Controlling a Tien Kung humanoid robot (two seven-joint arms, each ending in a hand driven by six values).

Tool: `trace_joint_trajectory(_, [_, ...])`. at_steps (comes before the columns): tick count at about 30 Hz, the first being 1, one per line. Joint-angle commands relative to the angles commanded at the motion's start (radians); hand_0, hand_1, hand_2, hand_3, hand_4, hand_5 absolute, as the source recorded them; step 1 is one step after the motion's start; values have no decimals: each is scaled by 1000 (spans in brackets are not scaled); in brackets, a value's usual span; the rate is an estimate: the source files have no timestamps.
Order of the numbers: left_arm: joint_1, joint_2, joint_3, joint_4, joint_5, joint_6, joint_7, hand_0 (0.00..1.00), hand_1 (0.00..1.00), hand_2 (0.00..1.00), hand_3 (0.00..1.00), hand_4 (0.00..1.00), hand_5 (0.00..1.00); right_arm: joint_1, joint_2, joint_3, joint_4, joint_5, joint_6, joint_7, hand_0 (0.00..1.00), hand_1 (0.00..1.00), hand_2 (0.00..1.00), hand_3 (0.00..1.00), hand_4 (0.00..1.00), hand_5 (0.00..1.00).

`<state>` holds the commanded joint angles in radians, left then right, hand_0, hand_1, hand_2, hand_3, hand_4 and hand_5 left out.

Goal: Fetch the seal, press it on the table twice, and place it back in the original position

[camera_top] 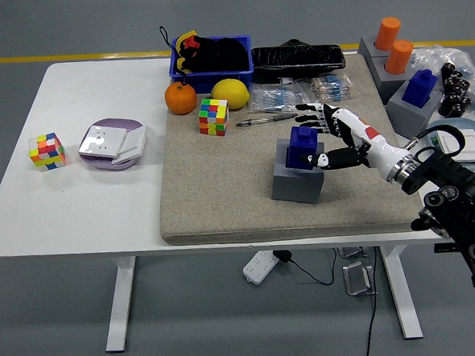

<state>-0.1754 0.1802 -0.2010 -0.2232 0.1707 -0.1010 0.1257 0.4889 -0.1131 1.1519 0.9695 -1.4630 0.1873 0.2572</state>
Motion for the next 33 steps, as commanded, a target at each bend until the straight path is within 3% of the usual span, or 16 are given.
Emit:
trace_joint_trajectory(18, [-1,-3,0,1,-1,-7,-2,813,814,788,835,793,413,0,-2,-35,-28,17,-33,23,735,703,713,750,782,2])
trace_joint_trajectory(19, [-1,-3,0,1,-1,-7,-2,812,814,788,836,795,413,0,-2,-38,-29,18,-37,25,703,605,634,698,767,2])
trace_joint_trajectory(24, [-1,-3,1,1,-2,-8,-2,812,814,788,836,795,413,2,-1,-51,-31,31,-61,41,703,605,634,698,767,2])
trace_joint_trajectory(25, [0,-4,1,1,-3,-8,-2,814,814,788,836,797,415,2,-1,-53,-31,33,-66,44,593,478,468,551,718,2])
trace_joint_trajectory(30, [0,-4,5,1,-7,-9,-2,814,814,788,836,797,415,5,-1,-58,-33,41,-85,53,593,478,468,551,718,2])
trace_joint_trajectory(31, [0,-4,5,1,-7,-9,-2,815,814,788,836,797,413,5,0,-59,-34,43,-89,55,553,424,415,462,680,2])
trace_joint_trajectory(33, [-1,-4,6,1,-7,-9,-2,815,814,788,836,797,413,6,0,-61,-38,48,-98,60,553,424,415,462,680,2])
